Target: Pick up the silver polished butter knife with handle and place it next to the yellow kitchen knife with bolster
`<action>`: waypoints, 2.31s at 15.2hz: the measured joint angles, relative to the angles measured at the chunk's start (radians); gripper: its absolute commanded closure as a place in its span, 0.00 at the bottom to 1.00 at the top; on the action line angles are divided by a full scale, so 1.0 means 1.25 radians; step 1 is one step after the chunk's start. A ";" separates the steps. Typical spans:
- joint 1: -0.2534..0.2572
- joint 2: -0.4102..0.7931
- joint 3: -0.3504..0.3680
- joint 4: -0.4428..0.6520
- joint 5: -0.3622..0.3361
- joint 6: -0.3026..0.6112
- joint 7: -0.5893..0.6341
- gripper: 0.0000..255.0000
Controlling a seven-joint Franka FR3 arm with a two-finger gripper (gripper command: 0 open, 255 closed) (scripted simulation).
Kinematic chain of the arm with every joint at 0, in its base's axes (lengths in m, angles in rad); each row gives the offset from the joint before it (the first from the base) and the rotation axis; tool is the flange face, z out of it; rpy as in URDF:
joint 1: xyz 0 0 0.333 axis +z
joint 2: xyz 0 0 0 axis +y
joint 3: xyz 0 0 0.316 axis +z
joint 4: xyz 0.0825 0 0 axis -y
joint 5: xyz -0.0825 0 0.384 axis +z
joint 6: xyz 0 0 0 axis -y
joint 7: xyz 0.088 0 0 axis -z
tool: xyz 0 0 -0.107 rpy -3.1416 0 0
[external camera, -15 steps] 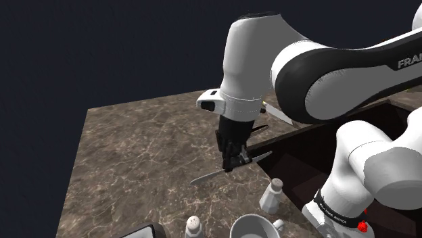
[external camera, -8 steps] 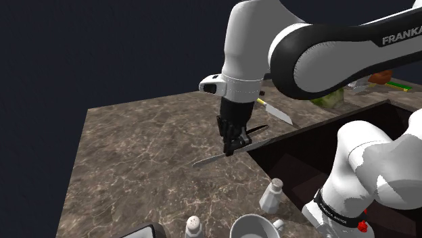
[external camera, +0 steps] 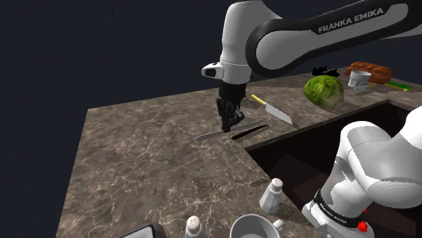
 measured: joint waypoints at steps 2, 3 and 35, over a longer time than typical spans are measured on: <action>-0.017 0.023 -0.033 0.018 -0.015 0.004 -0.041 1.00; -0.027 0.035 -0.050 0.027 -0.022 0.006 -0.063 1.00; -0.167 0.525 -0.312 0.441 0.076 0.050 -0.517 1.00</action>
